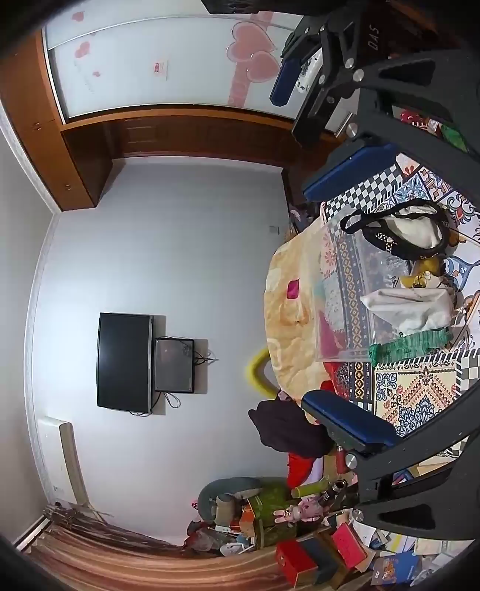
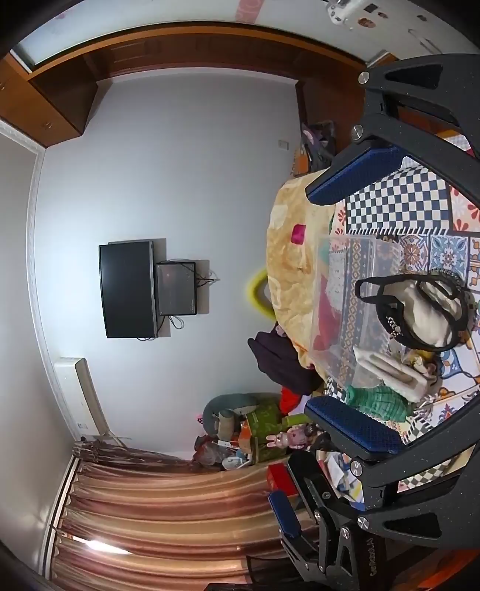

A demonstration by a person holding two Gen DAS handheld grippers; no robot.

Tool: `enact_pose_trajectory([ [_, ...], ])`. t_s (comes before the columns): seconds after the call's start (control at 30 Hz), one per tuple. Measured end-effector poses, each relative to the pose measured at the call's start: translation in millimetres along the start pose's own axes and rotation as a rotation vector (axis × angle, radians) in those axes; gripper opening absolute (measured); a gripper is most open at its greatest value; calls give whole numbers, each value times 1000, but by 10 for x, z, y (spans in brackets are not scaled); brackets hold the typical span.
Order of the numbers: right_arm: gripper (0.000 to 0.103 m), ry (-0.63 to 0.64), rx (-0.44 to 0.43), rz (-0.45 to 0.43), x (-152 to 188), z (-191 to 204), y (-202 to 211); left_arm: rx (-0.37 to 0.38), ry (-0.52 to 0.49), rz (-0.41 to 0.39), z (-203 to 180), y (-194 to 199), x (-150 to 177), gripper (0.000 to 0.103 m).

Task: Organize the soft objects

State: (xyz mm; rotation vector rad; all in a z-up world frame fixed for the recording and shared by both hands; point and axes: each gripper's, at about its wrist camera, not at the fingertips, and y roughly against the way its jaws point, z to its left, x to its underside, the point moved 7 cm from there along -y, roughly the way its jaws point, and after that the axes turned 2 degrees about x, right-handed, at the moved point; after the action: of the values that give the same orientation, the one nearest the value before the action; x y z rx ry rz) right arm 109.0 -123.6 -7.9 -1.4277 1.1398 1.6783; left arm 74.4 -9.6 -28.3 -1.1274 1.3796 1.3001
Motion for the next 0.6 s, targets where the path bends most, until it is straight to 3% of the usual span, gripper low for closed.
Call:
enact_pose_trajectory([
  [0.6,103,0,4,-6,-29,-3,4,4,7,17,92,54,-92,103],
])
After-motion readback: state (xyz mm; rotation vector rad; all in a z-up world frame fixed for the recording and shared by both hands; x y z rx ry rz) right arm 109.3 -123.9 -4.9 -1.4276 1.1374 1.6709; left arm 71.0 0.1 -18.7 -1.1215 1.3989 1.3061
